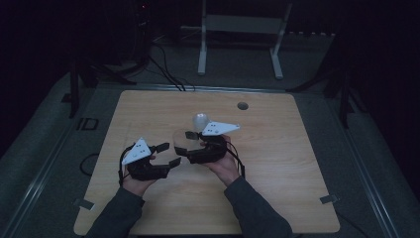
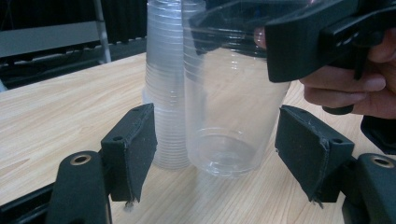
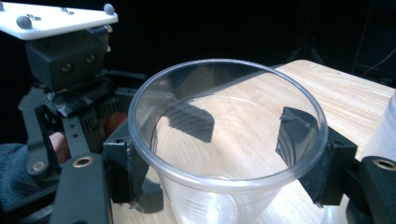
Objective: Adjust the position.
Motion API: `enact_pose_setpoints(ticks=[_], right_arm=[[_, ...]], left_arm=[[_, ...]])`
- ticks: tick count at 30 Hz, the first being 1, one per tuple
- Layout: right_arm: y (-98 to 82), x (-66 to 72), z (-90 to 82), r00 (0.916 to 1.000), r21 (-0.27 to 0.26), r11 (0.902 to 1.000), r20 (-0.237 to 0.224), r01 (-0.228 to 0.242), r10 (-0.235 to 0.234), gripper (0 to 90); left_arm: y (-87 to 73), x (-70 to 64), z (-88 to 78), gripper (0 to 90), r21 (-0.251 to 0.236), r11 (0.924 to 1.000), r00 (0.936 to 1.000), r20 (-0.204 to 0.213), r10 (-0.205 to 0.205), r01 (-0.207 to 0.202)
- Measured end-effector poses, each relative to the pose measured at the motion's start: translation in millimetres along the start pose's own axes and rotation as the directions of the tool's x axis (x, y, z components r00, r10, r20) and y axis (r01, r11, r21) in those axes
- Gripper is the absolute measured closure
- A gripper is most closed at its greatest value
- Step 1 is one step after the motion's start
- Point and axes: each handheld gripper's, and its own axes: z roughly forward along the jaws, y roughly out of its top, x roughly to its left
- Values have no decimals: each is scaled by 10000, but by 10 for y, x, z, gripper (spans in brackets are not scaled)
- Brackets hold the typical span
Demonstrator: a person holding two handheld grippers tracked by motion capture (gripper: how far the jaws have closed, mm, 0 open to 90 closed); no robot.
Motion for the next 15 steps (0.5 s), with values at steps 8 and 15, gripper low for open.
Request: enact_pose_setpoints(ticks=[8, 15], right_arm=[[-29, 14, -18, 9984, 160, 9991, 394, 399, -405, 285], [-62, 12, -28, 9967, 278, 9982, 597, 525, -541, 285]], left_arm=[[-4, 33, -45, 304, -37, 10000, 9998, -213, -26, 25], [0, 55, -75, 312, -82, 10000, 9993, -377, -46, 43]])
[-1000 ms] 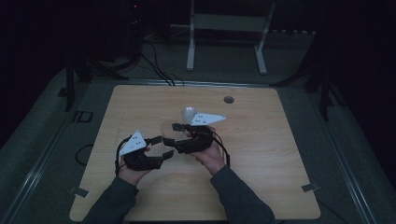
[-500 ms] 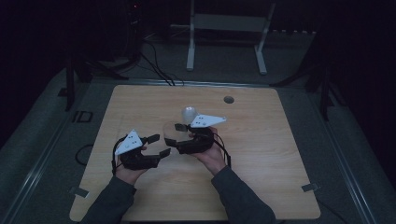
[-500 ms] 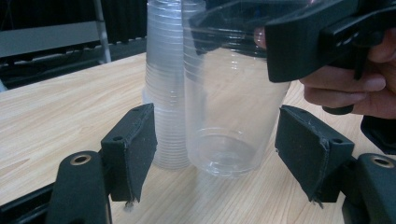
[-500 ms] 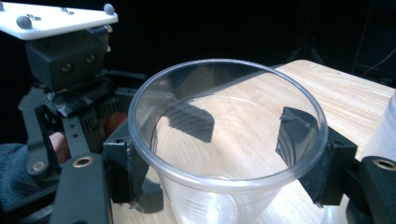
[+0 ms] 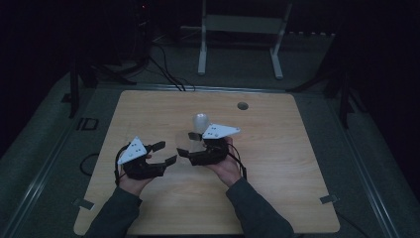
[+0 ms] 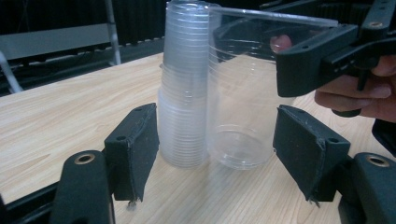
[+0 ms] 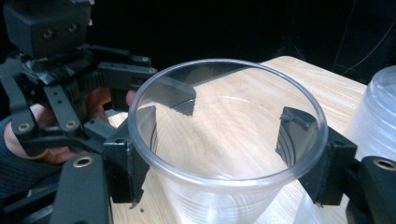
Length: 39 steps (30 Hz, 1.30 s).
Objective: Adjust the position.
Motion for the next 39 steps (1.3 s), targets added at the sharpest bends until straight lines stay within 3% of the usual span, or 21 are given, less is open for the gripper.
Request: enact_pose_setpoints(ticks=[17, 39], right_arm=[[-107, 35, 33, 9979, 445, 9979, 422, 479, -498, 285], [-208, 46, 75, 9955, 832, 9944, 632, 650, -703, 285]], left_arm=[[9, 15, -31, 315, -93, 10000, 9999, -167, 5, -6], [25, 27, -60, 316, -270, 9996, 9997, -248, -41, 34]])
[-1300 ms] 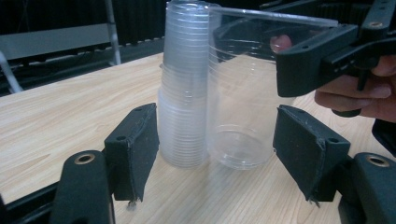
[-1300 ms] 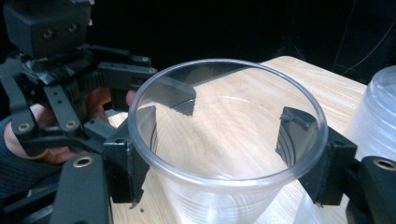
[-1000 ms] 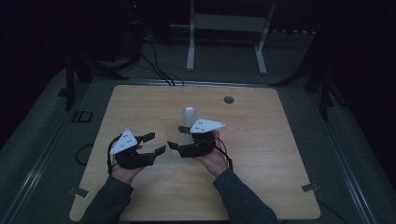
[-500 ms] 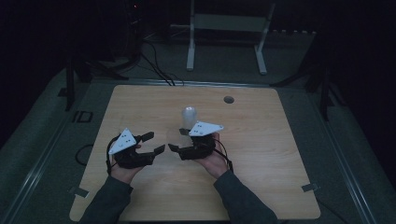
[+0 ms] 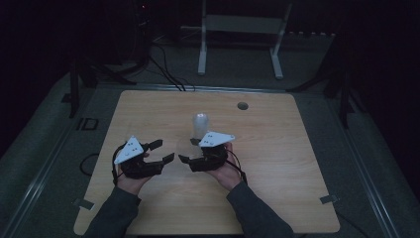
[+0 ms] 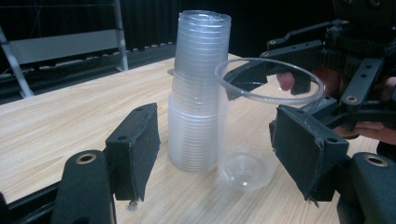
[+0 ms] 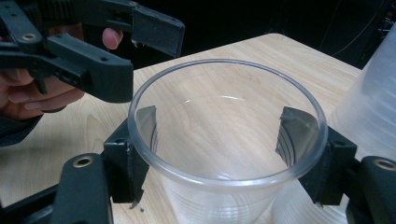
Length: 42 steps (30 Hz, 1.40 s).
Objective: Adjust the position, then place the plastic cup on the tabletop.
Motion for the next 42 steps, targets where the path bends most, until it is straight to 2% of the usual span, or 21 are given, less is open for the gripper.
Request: enact_pose_setpoints(ticks=[19, 42], right_arm=[[-115, -8, 16, 10000, 152, 9998, 30, -90, 89, 286], [-151, 23, 56, 9999, 329, 9994, 98, 61, -64, 286]], left_arm=[[6, 1, -14, 315, -47, 10000, 10000, -66, 7, -7], [5, 1, -24, 315, -53, 10000, 10000, -84, 0, 0]])
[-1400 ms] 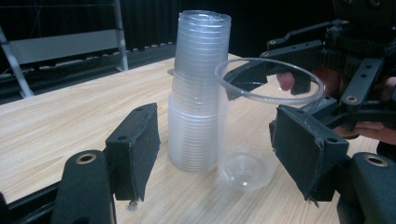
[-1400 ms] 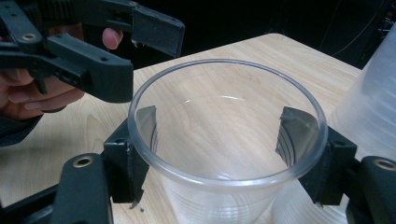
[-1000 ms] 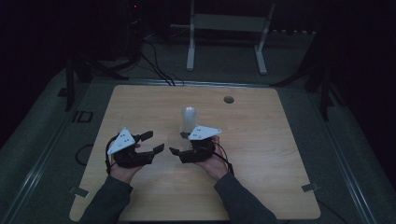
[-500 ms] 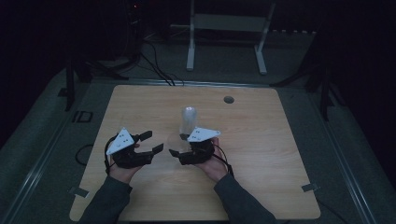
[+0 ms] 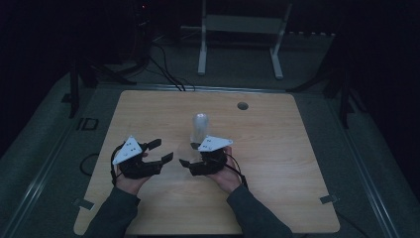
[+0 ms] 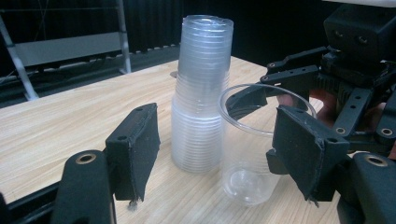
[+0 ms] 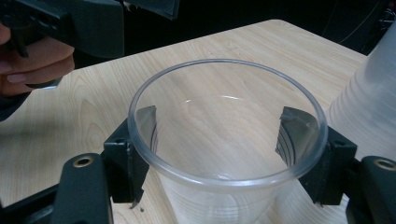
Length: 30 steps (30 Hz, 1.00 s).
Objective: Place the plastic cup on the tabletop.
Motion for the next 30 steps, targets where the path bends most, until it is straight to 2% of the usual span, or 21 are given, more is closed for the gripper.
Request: enact_pose_setpoints(ticks=[15, 30], right_arm=[[-79, -26, 57, 9997, 93, 9999, 200, 122, -124, 285], [-164, -69, 106, 9989, 150, 9999, 465, 26, -33, 284]], left_arm=[[-6, 2, 6, 315, 11, 10000, 10000, 23, -10, 10], [-8, 3, 7, 315, 2, 10000, 10000, 42, -36, 36]])
